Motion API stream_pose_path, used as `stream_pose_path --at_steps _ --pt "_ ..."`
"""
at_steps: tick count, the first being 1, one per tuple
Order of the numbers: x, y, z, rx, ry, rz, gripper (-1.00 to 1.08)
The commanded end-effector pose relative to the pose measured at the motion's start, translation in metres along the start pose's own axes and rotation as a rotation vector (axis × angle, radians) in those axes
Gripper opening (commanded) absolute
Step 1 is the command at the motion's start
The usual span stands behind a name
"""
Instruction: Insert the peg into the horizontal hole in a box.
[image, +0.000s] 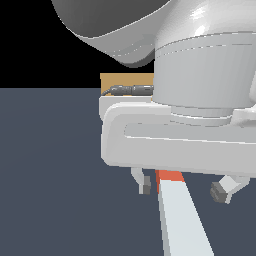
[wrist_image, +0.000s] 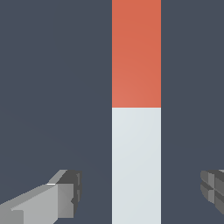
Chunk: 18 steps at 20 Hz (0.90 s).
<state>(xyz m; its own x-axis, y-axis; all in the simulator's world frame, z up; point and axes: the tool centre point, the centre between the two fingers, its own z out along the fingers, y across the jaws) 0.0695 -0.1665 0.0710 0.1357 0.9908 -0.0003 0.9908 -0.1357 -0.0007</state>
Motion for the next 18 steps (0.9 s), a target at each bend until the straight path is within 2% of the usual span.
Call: stream_pose_path --at_steps 1,12,18 --pt "0.000 0.000 0.000 0.000 0.000 0.000 1.00" --pt "0.000 0.000 0.045 -0.001 0.000 0.000 1.00" --pt "0.000 0.001 0.050 -0.001 0.000 0.000 1.00"
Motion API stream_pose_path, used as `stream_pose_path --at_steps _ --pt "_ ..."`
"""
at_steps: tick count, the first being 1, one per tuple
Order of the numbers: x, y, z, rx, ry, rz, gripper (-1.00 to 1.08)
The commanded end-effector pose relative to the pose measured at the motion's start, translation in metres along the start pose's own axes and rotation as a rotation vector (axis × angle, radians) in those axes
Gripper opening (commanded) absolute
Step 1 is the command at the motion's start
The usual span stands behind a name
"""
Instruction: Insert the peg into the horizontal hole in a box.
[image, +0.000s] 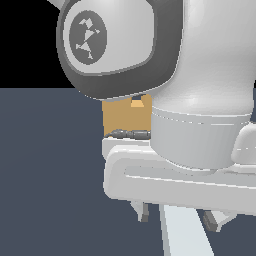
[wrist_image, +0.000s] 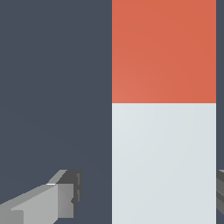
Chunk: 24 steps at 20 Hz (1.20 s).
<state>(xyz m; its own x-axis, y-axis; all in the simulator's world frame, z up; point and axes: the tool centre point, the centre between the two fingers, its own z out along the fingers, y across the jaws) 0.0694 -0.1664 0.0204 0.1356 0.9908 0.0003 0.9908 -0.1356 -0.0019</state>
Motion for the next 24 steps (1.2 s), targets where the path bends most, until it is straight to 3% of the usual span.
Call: stream_pose_path --at_steps 1,15,24 --pt "0.000 0.001 -0.001 -0.002 0.000 0.000 -1.00" --pt "0.003 0.000 -0.003 -0.001 0.000 -0.002 -1.00" --pt "0.030 -0.013 -0.030 -0.001 0.000 -0.022 -1.00"
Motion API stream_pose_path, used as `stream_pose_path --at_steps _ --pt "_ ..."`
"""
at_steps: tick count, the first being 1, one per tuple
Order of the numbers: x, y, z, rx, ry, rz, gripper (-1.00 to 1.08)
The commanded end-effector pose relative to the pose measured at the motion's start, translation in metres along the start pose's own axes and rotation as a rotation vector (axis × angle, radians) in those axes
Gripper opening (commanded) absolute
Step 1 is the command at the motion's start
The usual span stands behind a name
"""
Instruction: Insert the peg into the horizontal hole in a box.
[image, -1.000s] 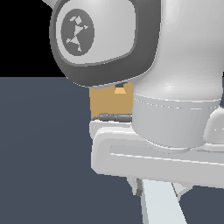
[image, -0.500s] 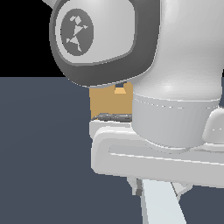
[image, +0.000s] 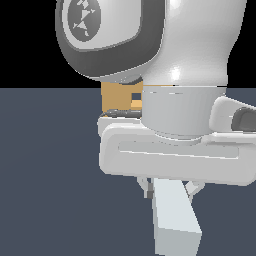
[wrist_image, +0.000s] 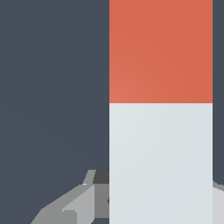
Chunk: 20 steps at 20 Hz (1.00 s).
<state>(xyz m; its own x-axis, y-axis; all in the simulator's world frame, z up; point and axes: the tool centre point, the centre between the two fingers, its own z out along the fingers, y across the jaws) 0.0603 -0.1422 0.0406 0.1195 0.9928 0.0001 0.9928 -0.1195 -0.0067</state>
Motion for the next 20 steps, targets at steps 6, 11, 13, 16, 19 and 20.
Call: stream_pose_path --at_steps 6,11,13,16,19,20 --pt "0.043 -0.018 -0.046 -0.006 0.000 -0.032 -1.00" --pt "0.073 -0.033 -0.076 -0.007 -0.001 -0.054 -1.00" --pt "0.083 -0.038 -0.086 -0.007 -0.001 -0.061 -1.00" --pt "0.095 -0.043 -0.098 -0.007 -0.001 -0.069 -1.00" --pt "0.103 -0.047 -0.106 -0.007 -0.001 -0.075 -1.00" --pt "0.104 -0.047 -0.108 -0.007 -0.001 -0.076 -1.00"
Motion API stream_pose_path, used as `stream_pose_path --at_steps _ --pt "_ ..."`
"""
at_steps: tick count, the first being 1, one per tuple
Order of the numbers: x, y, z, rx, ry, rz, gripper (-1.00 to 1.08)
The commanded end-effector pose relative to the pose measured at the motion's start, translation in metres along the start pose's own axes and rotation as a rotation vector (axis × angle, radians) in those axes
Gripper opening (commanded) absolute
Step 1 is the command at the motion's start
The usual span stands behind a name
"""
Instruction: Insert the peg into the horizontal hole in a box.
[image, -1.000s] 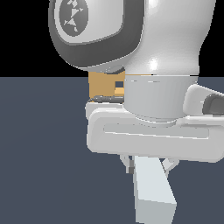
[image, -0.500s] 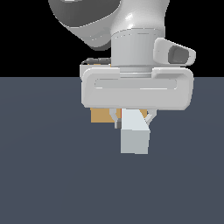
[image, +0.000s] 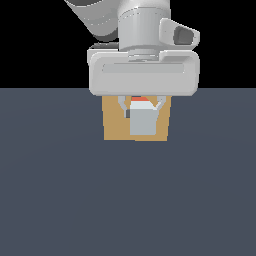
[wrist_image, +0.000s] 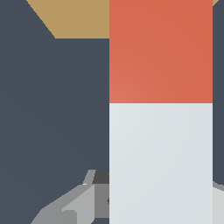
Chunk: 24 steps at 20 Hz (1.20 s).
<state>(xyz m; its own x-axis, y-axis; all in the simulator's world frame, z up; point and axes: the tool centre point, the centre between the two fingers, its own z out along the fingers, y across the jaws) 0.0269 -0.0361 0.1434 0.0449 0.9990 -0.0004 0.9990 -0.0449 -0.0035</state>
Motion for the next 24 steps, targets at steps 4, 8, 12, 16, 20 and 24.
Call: stream_pose_path --at_steps 4,8,12,16,20,24 --pt "0.005 -0.001 -0.008 -0.004 0.000 -0.003 -1.00" --pt "0.005 -0.002 -0.006 0.000 0.000 -0.003 -1.00" --pt "0.006 0.002 -0.011 -0.007 0.001 -0.003 -1.00" --pt "0.006 0.000 -0.008 -0.002 0.001 -0.003 -1.00" --pt "0.012 0.000 -0.008 -0.002 0.001 -0.003 -1.00" --pt "0.032 -0.001 -0.009 -0.002 0.001 -0.003 -1.00"
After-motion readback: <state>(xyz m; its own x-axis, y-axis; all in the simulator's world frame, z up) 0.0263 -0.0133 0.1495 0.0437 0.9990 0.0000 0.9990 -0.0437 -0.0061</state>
